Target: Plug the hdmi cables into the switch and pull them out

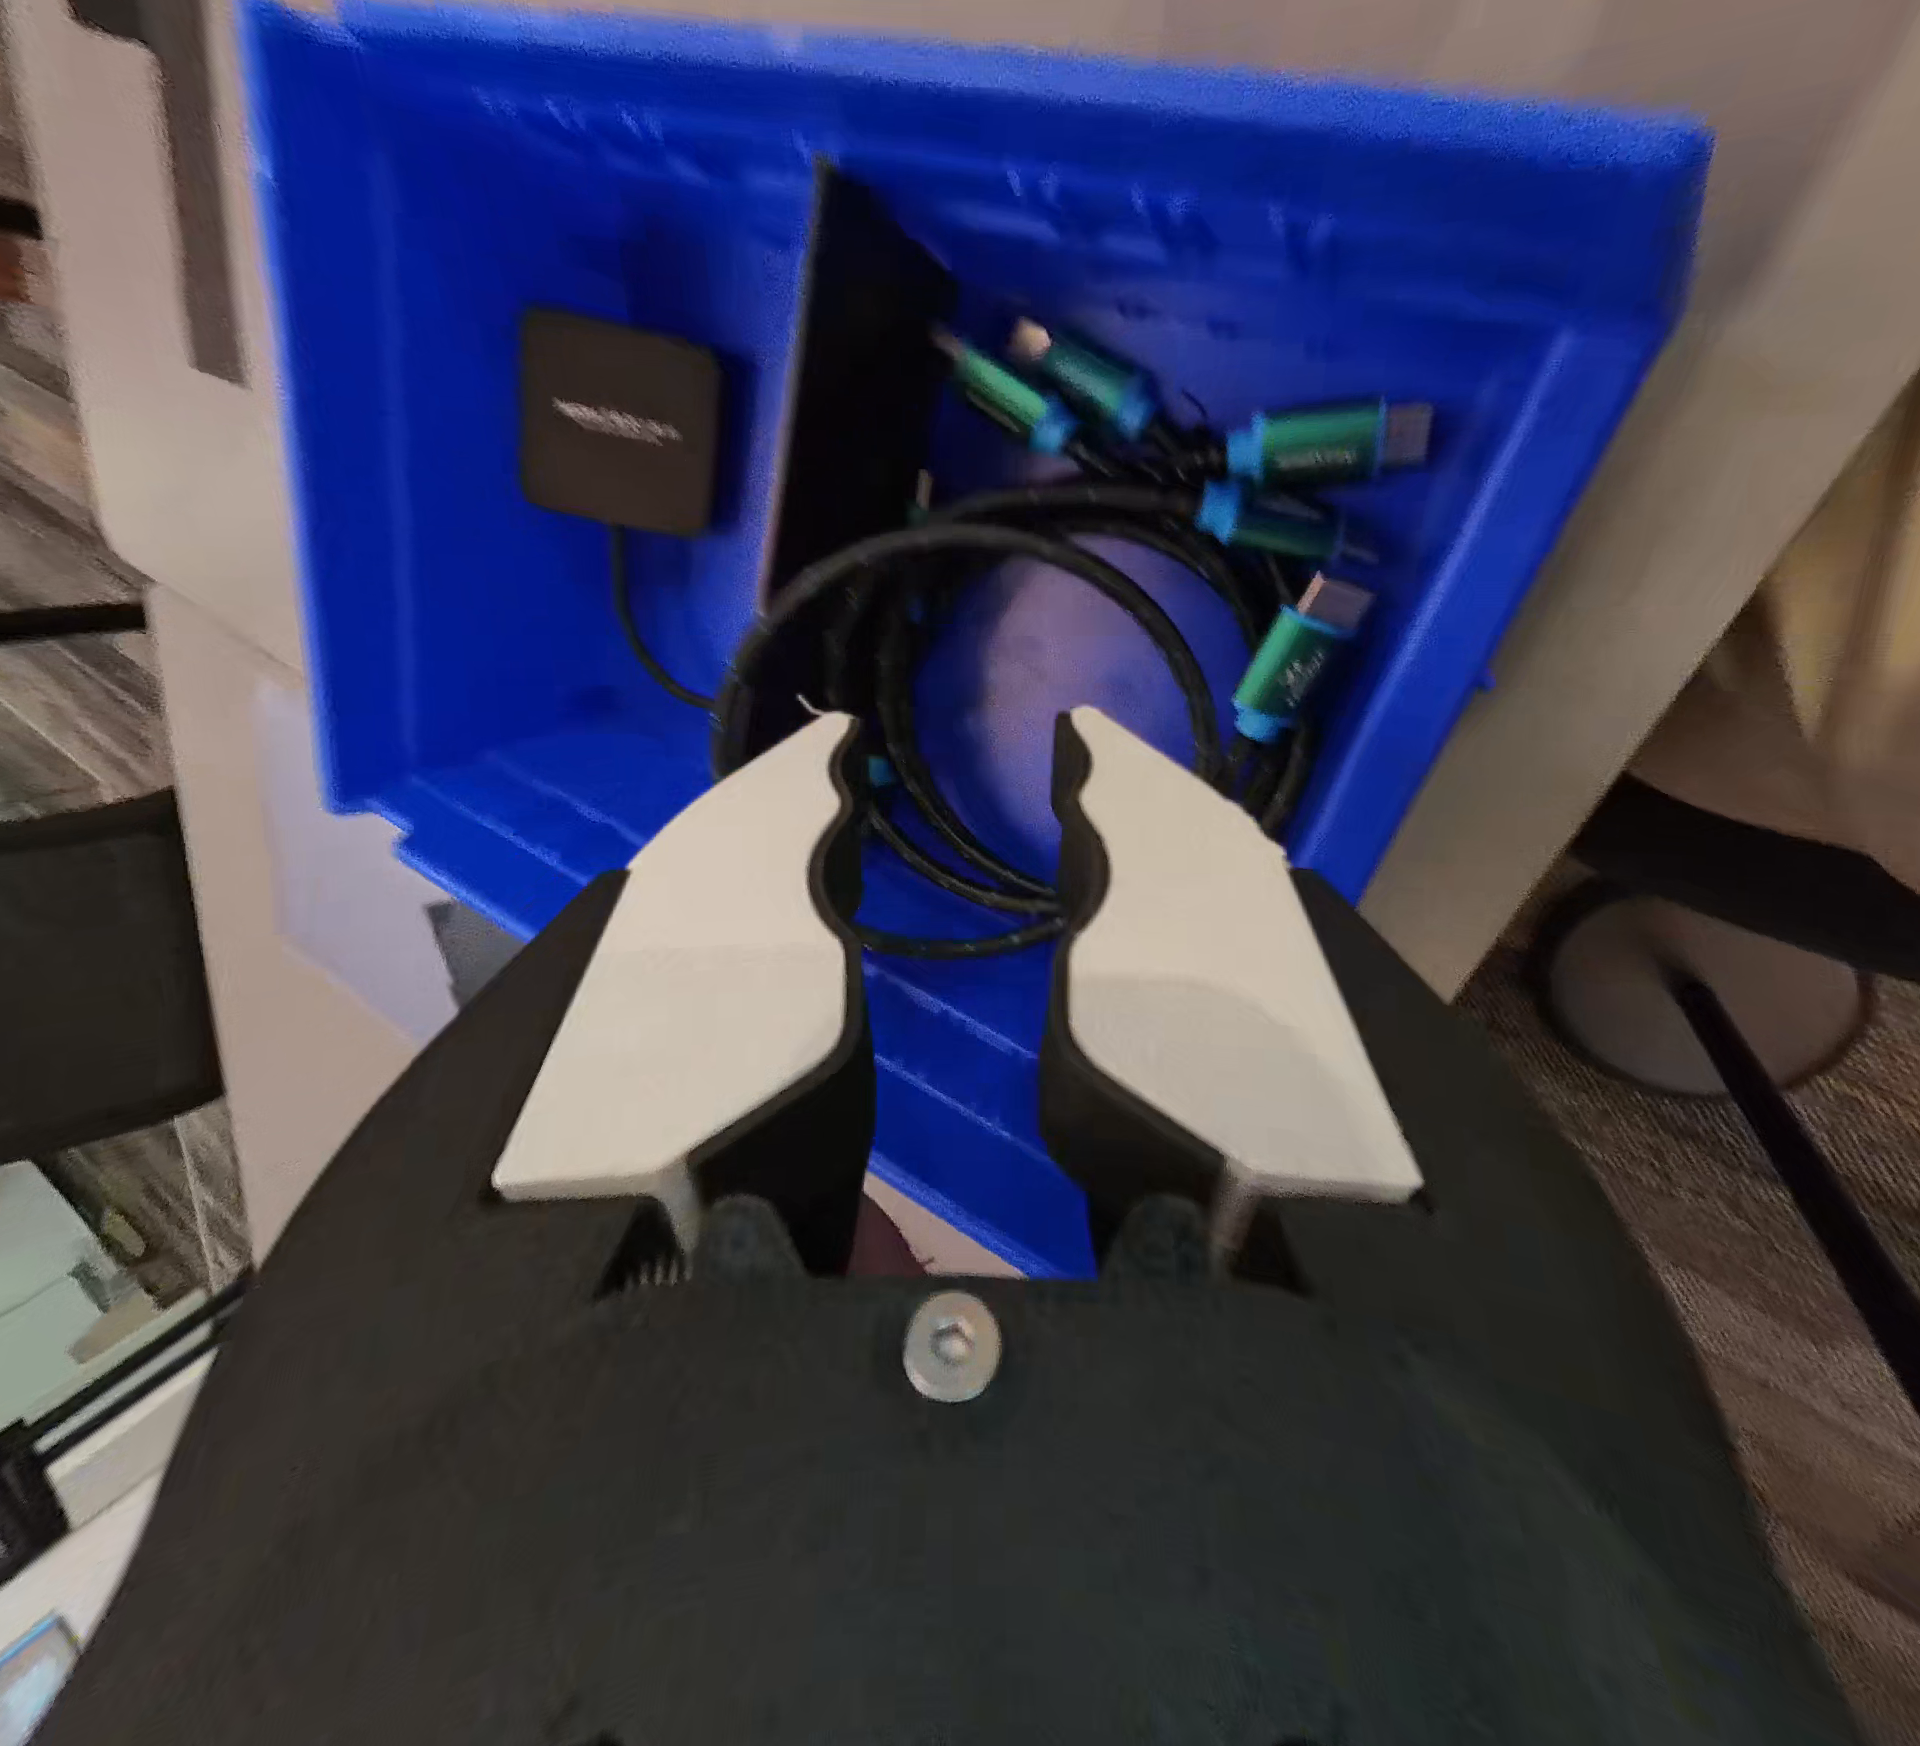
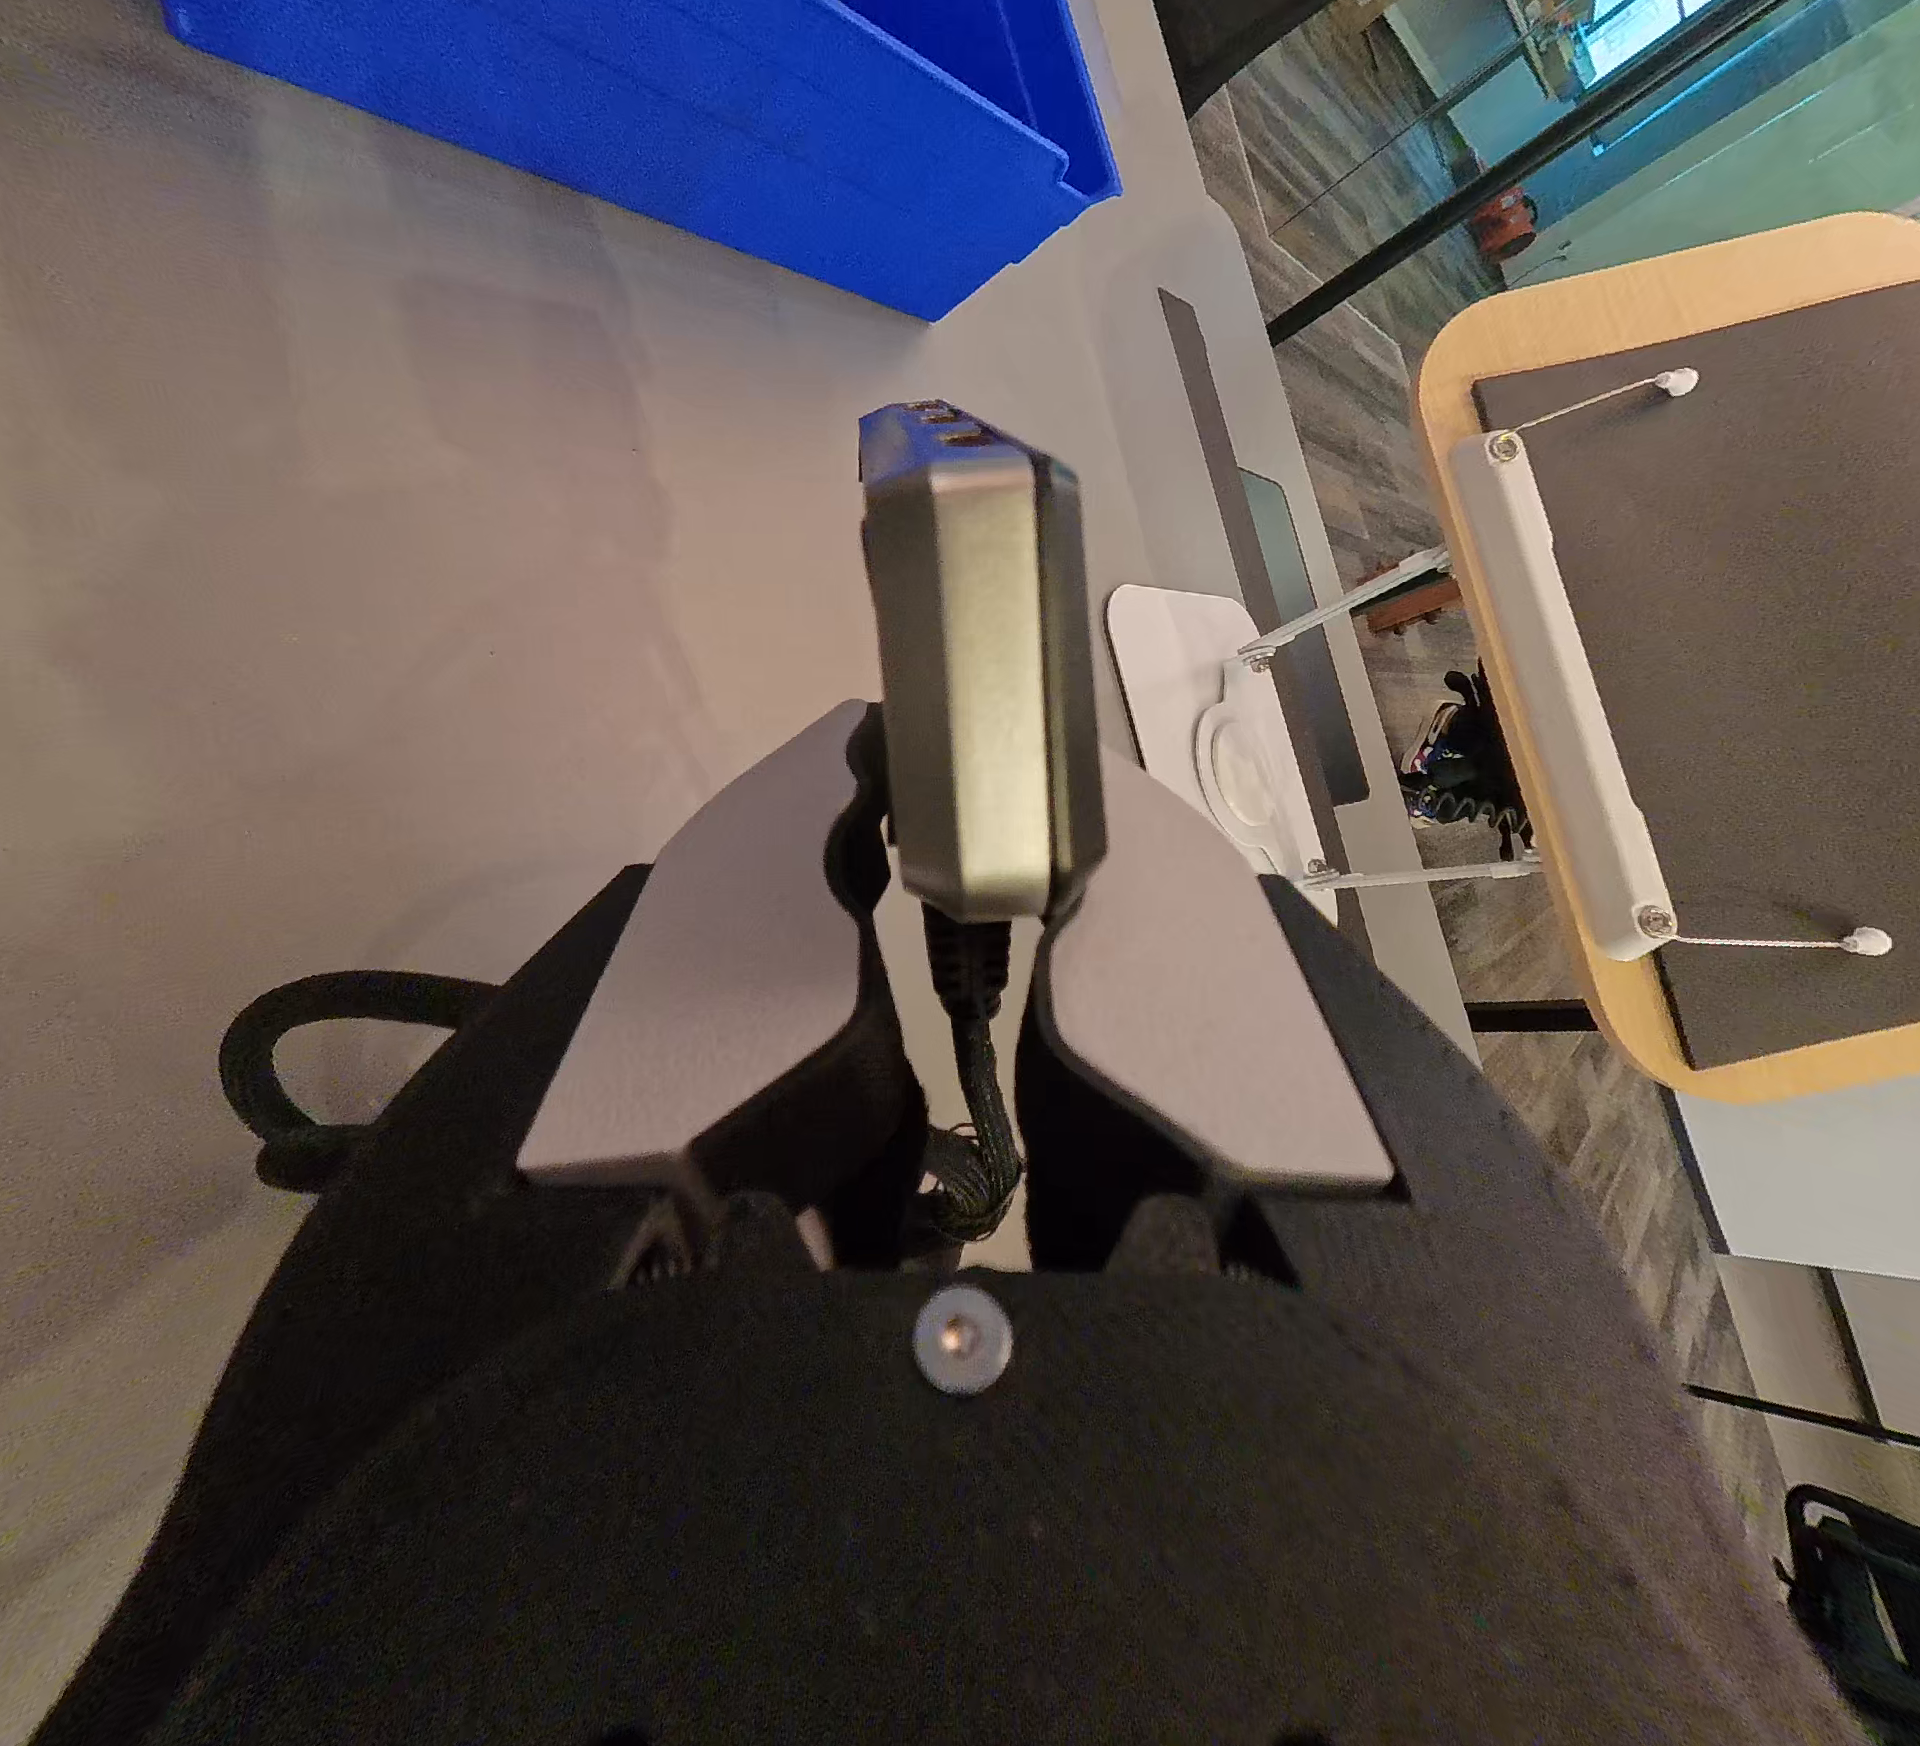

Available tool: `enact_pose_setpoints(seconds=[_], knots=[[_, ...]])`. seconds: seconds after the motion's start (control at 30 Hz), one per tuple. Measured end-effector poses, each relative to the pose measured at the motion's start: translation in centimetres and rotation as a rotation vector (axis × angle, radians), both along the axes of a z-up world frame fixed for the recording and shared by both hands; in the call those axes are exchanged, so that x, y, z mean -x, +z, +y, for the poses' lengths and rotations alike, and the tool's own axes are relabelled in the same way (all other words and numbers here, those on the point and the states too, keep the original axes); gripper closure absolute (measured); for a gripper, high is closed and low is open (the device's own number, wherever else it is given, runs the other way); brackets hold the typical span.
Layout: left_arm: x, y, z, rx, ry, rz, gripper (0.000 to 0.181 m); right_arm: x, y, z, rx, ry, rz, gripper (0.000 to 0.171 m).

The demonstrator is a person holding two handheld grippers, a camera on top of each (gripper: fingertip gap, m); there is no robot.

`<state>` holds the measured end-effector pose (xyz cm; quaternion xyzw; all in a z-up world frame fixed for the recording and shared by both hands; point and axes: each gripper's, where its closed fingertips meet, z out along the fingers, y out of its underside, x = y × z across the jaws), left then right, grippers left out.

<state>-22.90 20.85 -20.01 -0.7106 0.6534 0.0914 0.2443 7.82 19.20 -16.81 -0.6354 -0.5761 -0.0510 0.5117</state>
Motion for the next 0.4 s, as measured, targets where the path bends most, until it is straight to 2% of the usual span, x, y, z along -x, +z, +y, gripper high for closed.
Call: enact_pose_setpoints(seconds=[0.03, 0.17, 0.4], knots=[[0.6, -0.8, -0.4, 0.019, 0.012, 0.017, 0.148, 0.0, 0.0, 0.0, 0.000, 0.000, 0.000, 0.148], [2.4, -3.7, -1.9, 0.085, 0.018, 0.092, 0.147, 0.1, -0.1, 0.0, -0.004, 0.005, -0.002, 0.148], [3.8, -6.6, -2.4, 0.167, 0.025, 0.139, 0.152, 0.3, 0.0, -0.1, -0.016, 0.014, 0.003, 0.148]])
